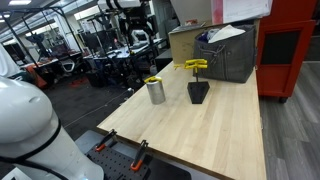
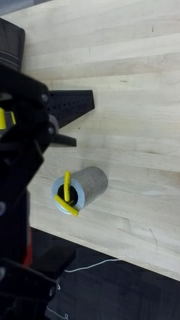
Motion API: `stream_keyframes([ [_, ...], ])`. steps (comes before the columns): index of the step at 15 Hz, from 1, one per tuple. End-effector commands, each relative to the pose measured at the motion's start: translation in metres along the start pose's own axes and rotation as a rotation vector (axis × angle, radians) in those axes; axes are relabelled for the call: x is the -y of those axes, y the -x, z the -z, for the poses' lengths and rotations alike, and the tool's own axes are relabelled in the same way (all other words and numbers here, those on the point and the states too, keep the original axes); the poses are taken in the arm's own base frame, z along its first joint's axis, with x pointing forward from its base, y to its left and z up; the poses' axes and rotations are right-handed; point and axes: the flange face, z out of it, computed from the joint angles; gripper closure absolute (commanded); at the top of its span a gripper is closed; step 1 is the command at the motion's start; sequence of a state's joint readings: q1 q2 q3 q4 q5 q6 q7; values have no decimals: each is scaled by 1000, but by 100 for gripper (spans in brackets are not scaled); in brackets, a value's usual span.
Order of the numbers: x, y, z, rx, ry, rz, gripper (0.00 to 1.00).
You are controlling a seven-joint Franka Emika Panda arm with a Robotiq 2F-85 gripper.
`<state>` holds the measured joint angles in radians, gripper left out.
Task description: Pick up the yellow and black object to the left of the silver cylindrical holder and put it back it in silver cylindrical holder, pick up the yellow and black object to the right of the silver cylindrical holder and stand it in the black stand
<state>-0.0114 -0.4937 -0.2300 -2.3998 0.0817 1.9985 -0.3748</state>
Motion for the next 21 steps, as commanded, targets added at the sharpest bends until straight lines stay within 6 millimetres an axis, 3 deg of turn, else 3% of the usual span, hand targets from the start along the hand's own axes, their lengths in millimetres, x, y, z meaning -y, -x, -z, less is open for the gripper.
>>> stream_keyframes([
  [1, -2, -42, 7, 24, 66, -63, 0],
  [6, 11, -89, 4, 49, 118, -166, 0],
  [11, 31, -123, -4, 64, 171, -306, 0],
  [21, 72, -139, -52, 161, 181, -494, 0],
])
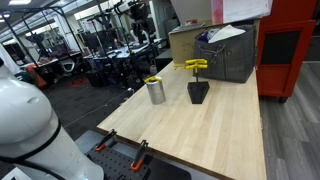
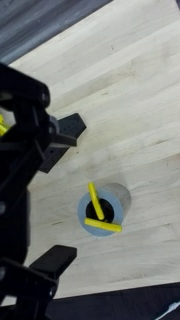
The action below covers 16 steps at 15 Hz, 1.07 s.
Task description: Pick up the yellow and black object to the left of the silver cylindrical holder and put it back it in silver cylindrical holder, pick up the yellow and black object to the right of the silver cylindrical holder and stand it in the black stand
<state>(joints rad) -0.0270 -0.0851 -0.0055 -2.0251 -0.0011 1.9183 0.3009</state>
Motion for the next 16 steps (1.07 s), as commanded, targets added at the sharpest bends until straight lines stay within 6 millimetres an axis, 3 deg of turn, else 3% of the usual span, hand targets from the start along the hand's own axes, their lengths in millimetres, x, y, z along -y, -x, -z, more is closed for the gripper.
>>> stream_keyframes([
  [1, 18, 0, -11, 42, 11, -39, 0],
  [10, 68, -4, -78, 132, -27, -72, 0],
  [16, 77, -22, -127, 144, -53, -71, 0],
])
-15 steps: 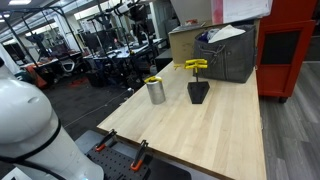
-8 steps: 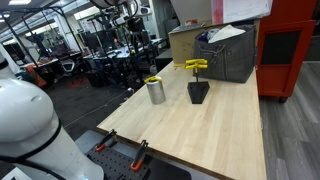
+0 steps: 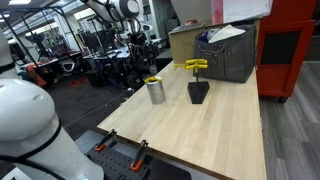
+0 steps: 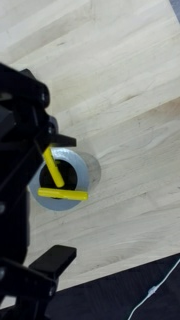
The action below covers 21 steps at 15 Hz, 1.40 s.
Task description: Pick up the yellow and black object to the left of the silver cylindrical holder and put it back it in silver cylindrical holder, pick up the yellow and black object to the right of the silver cylindrical holder and stand it in the black stand
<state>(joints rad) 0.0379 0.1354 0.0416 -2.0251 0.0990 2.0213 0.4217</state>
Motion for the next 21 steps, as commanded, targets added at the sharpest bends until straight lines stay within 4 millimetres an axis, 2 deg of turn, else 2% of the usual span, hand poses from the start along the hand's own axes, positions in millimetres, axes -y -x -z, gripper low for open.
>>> stream_keyframes([
  [1, 2, -19, -23, 3, -22, -11, 0],
  [6, 4, -34, -58, 10, -18, 9, 0],
  [10, 6, -46, -70, 10, -25, 33, 0],
  [19, 12, -56, -97, 43, -27, 64, 0],
  [20, 12, -57, -100, 46, -26, 61, 25],
  [21, 12, -58, -101, 47, -27, 61, 26],
])
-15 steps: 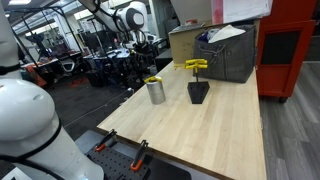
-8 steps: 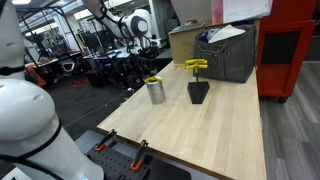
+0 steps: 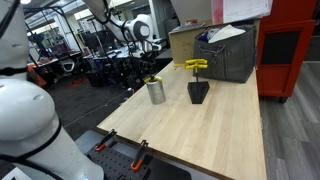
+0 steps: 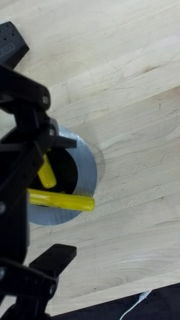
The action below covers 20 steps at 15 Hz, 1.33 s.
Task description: Pick up the yellow and black object to the left of the silver cylindrical holder and put it back it in silver cylindrical holder, pick up the yellow and black object to the right of the silver cylindrical holder and stand it in the black stand
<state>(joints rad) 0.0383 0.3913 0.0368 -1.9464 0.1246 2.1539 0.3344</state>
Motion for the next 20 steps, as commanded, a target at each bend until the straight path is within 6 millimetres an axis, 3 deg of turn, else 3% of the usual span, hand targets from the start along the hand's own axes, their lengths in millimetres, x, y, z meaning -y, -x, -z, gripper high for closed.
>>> stream_keyframes([
  [1, 1, -9, -2, 0, -26, 8, 34],
  [8, 3, -15, 11, -6, -60, -10, 88],
  [10, 2, -16, 17, -15, -65, -15, 99],
  [17, 0, -13, 25, -21, -65, -31, 96],
  [20, -8, -4, 50, -39, -67, -52, 96],
])
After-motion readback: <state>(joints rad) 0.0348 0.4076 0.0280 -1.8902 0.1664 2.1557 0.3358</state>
